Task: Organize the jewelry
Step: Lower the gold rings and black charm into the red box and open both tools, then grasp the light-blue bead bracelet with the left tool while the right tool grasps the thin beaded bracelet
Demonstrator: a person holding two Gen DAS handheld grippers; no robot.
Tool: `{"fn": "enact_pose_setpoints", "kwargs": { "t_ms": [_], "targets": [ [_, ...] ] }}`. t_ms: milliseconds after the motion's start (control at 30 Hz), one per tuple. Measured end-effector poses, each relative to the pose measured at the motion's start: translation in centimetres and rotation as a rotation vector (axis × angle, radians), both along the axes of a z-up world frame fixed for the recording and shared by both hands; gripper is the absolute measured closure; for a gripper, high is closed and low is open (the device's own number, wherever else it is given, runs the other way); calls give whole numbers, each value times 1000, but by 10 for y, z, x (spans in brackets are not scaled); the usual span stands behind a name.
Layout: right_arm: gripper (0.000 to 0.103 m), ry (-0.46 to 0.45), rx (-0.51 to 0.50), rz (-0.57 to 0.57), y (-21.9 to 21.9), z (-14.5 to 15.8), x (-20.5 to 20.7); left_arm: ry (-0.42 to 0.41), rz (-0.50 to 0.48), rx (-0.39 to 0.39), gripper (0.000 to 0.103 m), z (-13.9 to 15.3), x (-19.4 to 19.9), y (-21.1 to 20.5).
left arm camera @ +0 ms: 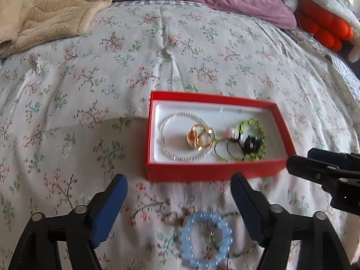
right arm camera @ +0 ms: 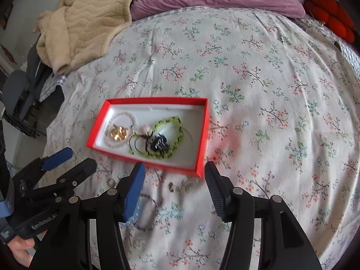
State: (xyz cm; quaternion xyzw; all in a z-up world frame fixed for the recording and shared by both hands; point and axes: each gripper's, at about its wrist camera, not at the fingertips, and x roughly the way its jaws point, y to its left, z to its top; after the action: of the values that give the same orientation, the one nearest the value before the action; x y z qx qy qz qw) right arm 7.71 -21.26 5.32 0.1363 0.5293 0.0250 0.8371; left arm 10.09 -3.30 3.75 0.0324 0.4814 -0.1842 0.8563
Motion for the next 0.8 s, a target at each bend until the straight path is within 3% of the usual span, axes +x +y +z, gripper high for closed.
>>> {"fn": "enact_pose_setpoints", "kwargs": {
  "t_ms": [200, 567, 733, 800],
  "targets": [
    [34, 20, -50, 3, -4, -6, -16, 20, -26, 58, 13, -10, -14, 6],
    [29, 126, -107, 6, -14, -33, -38, 125, -12, 108, 13, -40, -23, 22],
    [29, 140, -115, 11, -14, -36, -42, 172, -14, 52, 14, -45, -25, 23],
    [29, 144, -116, 13, -14, -37, -43, 191, -22, 30, 22, -46, -26, 20]
  ]
}}
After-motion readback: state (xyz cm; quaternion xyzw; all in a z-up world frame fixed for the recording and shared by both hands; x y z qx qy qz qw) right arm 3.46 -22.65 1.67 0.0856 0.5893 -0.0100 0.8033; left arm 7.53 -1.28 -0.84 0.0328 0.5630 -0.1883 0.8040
